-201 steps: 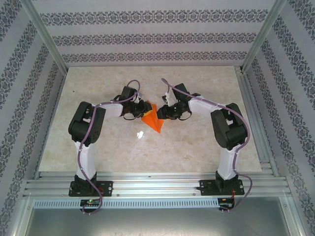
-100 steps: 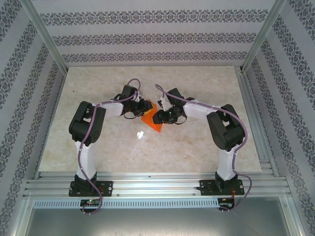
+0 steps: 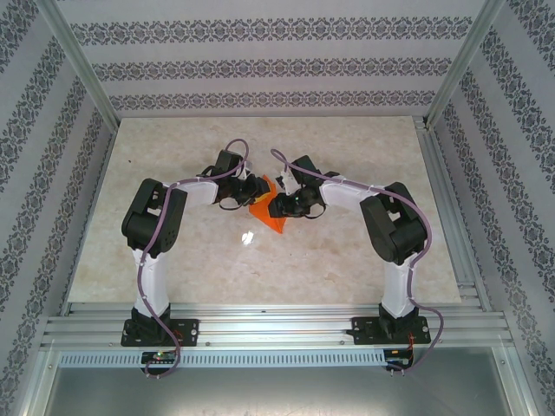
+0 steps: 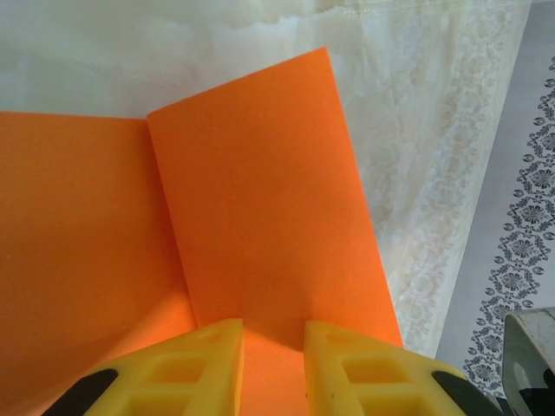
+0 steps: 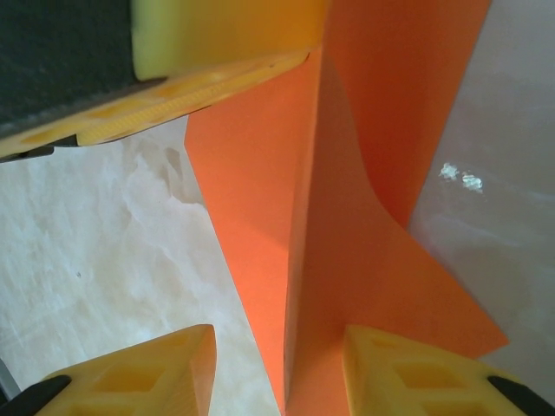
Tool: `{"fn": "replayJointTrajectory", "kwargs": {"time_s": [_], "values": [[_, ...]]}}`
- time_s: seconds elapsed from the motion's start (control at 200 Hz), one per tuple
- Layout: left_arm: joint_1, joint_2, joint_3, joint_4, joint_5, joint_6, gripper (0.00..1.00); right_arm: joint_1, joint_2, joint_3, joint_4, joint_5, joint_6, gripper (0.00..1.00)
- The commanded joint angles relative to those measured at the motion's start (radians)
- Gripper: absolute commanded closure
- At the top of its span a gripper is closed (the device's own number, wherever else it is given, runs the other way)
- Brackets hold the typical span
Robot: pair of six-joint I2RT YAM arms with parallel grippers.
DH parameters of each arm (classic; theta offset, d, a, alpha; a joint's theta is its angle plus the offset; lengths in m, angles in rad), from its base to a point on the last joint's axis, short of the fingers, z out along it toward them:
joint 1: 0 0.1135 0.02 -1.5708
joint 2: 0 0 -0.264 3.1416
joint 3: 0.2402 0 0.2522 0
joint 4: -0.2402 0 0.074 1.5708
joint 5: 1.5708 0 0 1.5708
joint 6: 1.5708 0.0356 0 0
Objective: Fold a paper plane with a square sheet of paper (fold left side to right side)
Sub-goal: Fourth fold the wing at the center of the table.
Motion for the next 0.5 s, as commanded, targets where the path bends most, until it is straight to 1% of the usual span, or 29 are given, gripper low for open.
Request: {"fn": "replayJointTrajectory", "kwargs": {"time_s": [0.0,0.145,0.35,0.495], "values": [[-0.011,0.013,0.027,-0.009,0.008,-0.003,0.76,0.016,0.025,0.029,0.015,0.021,0.001,0.58],[-0.01,0.013,0.028,-0.011,0.007,-0.001,0.76,0.015,0.03,0.033,0.015,0.024,-0.001,0.59],[-0.011,0.015,0.031,-0.014,0.006,0.0,0.76,0.019,0.04,0.044,0.019,0.007,0.002,0.66],[-0.011,0.013,0.031,-0.014,0.007,-0.001,0.76,0.019,0.047,0.052,0.018,-0.001,0.002,0.7]]}}
